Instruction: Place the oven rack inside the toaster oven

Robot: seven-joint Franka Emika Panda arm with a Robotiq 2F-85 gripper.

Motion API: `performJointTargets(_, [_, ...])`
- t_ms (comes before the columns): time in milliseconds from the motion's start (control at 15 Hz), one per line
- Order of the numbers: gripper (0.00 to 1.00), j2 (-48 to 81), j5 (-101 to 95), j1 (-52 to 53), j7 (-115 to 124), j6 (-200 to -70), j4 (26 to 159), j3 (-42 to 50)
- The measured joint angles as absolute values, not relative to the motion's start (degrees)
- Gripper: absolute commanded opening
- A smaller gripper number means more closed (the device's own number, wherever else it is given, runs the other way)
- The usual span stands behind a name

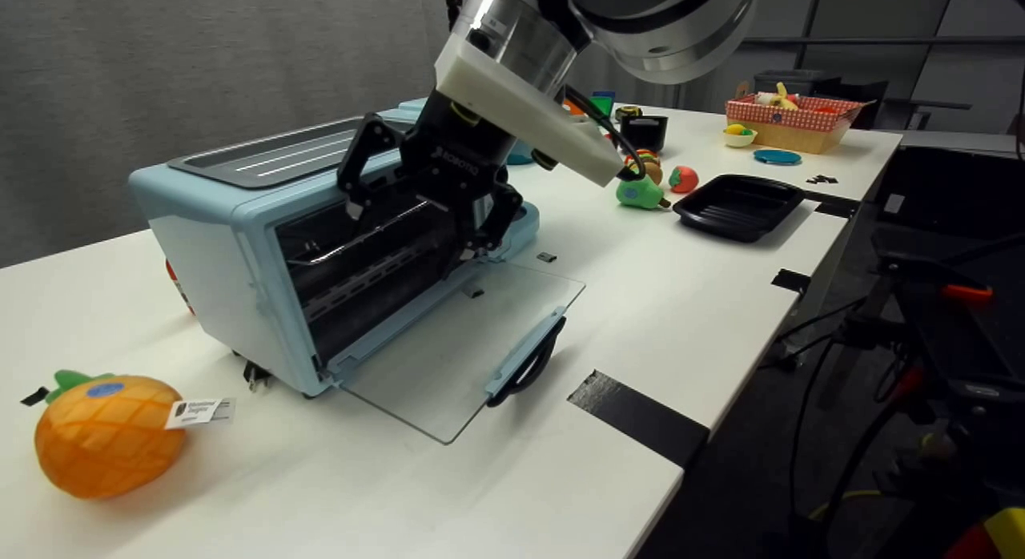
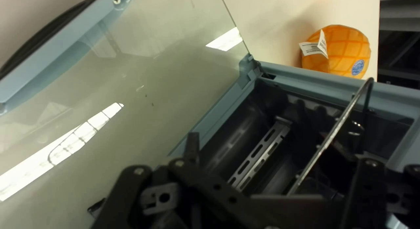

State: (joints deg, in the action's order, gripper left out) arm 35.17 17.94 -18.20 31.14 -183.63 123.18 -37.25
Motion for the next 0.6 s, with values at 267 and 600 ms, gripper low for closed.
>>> performJointTargets(267, [1.00,35.1,20.3,-17.2,28.2,-183.2,122.8,-36.5])
performJointTargets(600, [1.00,34.7,21.9,-15.9,26.7,-183.5,122.8,-35.6])
